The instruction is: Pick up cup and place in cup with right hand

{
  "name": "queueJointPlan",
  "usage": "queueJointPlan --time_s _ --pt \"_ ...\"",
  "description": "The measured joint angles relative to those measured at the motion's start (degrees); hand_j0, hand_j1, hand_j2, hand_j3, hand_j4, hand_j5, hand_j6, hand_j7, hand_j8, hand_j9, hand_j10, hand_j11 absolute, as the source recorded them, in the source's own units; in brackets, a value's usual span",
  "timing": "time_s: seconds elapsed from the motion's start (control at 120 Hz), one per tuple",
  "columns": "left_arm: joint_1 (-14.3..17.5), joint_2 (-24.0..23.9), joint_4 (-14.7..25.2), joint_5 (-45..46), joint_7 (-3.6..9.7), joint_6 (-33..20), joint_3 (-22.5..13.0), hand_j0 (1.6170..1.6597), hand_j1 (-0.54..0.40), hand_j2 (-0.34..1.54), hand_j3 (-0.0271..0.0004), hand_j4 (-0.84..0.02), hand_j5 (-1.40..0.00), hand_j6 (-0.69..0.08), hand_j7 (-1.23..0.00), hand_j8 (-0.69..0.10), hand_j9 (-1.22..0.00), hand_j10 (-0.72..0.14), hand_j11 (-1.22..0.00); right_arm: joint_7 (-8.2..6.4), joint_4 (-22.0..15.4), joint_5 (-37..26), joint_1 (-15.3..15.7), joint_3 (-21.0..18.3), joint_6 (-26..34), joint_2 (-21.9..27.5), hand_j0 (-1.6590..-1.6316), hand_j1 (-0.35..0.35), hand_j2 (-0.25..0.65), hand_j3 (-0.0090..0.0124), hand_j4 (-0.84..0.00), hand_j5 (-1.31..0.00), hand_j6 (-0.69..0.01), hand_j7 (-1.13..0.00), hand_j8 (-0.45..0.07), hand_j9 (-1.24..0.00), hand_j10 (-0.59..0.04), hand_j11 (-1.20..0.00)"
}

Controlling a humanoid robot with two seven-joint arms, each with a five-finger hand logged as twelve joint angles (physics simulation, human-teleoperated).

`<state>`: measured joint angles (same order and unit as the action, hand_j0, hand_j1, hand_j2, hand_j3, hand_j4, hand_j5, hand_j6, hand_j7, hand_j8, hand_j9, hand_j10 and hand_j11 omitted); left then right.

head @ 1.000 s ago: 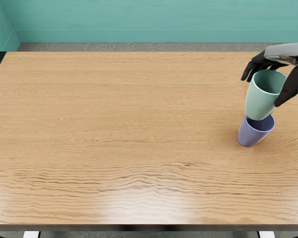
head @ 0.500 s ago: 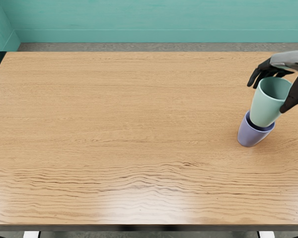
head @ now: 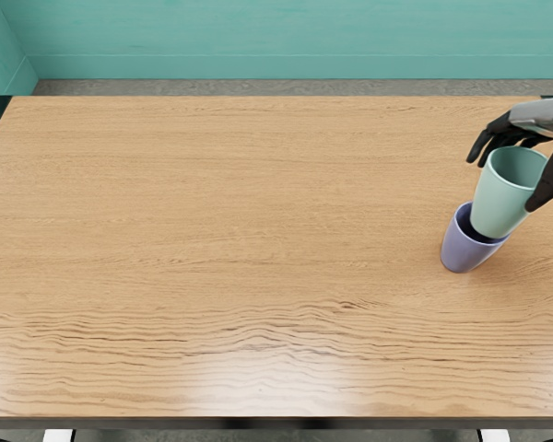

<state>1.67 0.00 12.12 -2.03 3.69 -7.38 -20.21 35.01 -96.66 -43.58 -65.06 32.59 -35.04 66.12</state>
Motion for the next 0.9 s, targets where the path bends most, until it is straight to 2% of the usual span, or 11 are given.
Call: queueJointPlan --time_s 0.25,0.35,0.475,0.792,0.9 --pt "0.0 0.0 0.0 0.0 0.00 0.0 0.0 1.6581 0.349 0.00 -0.0001 0.000 0.00 0.000 0.00 0.000 0.00 0.000 0.00 0.00 2.3 -0.3 0.0 0.2 0.0 -1.7 -1.6558 0.057 -0.053 0.0000 -0.420 -0.55 -0.392 -0.55 -0.294 -0.55 -0.342 -0.55" --pt "0.0 0.0 0.0 0.0 0.00 0.0 0.0 1.6581 0.349 0.00 -0.0001 0.000 0.00 0.000 0.00 0.000 0.00 0.000 0.00 -0.01 3.5 -0.6 0.1 0.1 0.0 -2.7 -1.6555 0.058 -0.057 -0.0008 -0.420 -0.55 -0.392 -0.55 -0.293 -0.55 -0.343 -0.55" --pt "0.0 0.0 0.0 0.0 0.00 0.0 0.0 1.6581 0.349 0.00 -0.0001 0.000 0.00 0.000 0.00 0.000 0.00 0.000 0.00 -0.02 5.1 -1.6 0.6 0.0 0.0 -4.1 -1.6558 0.061 -0.044 -0.0002 -0.421 -0.55 -0.391 -0.55 -0.292 -0.55 -0.341 -0.55" --pt "0.0 0.0 0.0 0.0 0.00 0.0 0.0 1.6581 0.349 0.00 -0.0001 0.000 0.00 0.000 0.00 0.000 0.00 0.000 0.00 -0.02 5.7 -2.2 1.8 0.0 0.0 -4.7 -1.6563 0.059 -0.052 0.0001 -0.407 -0.53 -0.390 -0.53 -0.297 -0.53 -0.344 -0.53" --pt "0.0 0.0 0.0 0.0 0.00 0.0 0.0 1.6581 0.349 0.00 -0.0001 0.000 0.00 0.000 0.00 0.000 0.00 0.000 0.00 -0.01 5.7 -2.0 2.1 0.1 0.0 -4.8 -1.6570 -0.086 -0.033 0.0000 -0.262 -0.34 -0.252 -0.34 -0.198 -0.34 -0.225 -0.34"
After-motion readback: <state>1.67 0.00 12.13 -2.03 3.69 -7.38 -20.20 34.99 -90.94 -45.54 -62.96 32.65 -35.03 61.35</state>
